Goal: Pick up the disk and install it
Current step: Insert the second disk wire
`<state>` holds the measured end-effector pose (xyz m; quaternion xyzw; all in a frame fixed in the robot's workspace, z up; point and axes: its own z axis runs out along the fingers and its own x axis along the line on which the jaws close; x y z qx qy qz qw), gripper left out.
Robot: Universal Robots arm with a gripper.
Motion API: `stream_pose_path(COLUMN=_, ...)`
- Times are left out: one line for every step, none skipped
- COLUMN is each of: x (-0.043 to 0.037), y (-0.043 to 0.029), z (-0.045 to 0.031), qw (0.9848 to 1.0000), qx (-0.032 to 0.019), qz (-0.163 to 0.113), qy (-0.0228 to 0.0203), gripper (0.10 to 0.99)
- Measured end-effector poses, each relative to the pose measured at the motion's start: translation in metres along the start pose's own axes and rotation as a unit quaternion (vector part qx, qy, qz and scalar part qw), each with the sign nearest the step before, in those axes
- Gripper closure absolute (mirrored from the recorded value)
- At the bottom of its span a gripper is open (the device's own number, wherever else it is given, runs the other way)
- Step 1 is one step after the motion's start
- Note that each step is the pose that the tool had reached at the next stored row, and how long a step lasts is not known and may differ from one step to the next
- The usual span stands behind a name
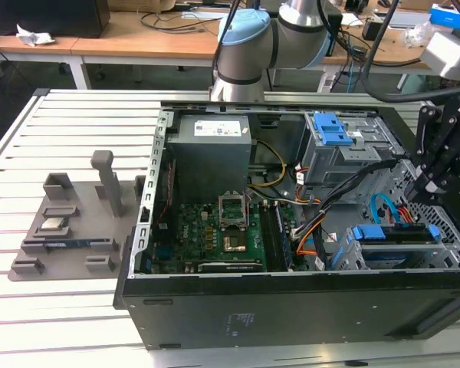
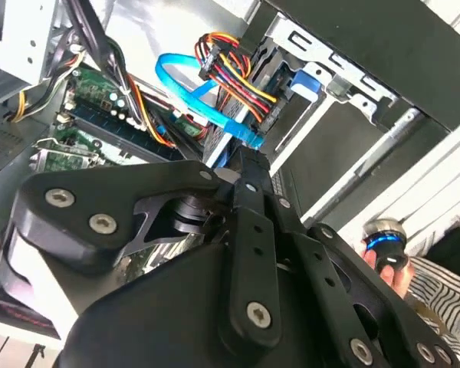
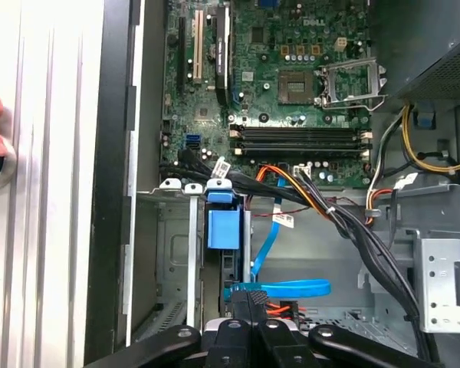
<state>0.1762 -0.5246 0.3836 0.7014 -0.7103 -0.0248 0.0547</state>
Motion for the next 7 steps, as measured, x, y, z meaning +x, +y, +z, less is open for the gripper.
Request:
stream_pose_path(x=0.0, y=0.0, z=0.0, qw=1.0, qx=0.0, qz=0.0, qy=-0.0001, gripper=0.98)
stream_pose_path(x=0.0, y=0.0, z=0.0, qw=1.0, qx=0.0, qz=0.0, qy=-0.0002, gripper=0.98)
stream_pose_path(x=0.0, y=0.0, z=-0.0001, qw=1.0, qx=0.0, qz=0.0, qy=-0.0001, gripper=0.98)
stream_pose_path(x=0.0, y=0.0, z=-0.0002, qw=1.0, qx=0.0, qz=0.0, qy=0.0, gripper=0.98)
stream_pose_path(x=0.0, y=0.0, z=-0.0002, qw=1.0, qx=0.0, qz=0.0, qy=0.0, gripper=0.98)
stream_pose_path(x=0.0, y=0.0, z=-0.0002, qw=1.0, qx=0.0, qz=0.0, qy=0.0, gripper=0.98)
stream_pose_path(x=0.0, y=0.0, z=-0.0002, qw=1.0, qx=0.0, qz=0.0, qy=0.0, gripper=0.98)
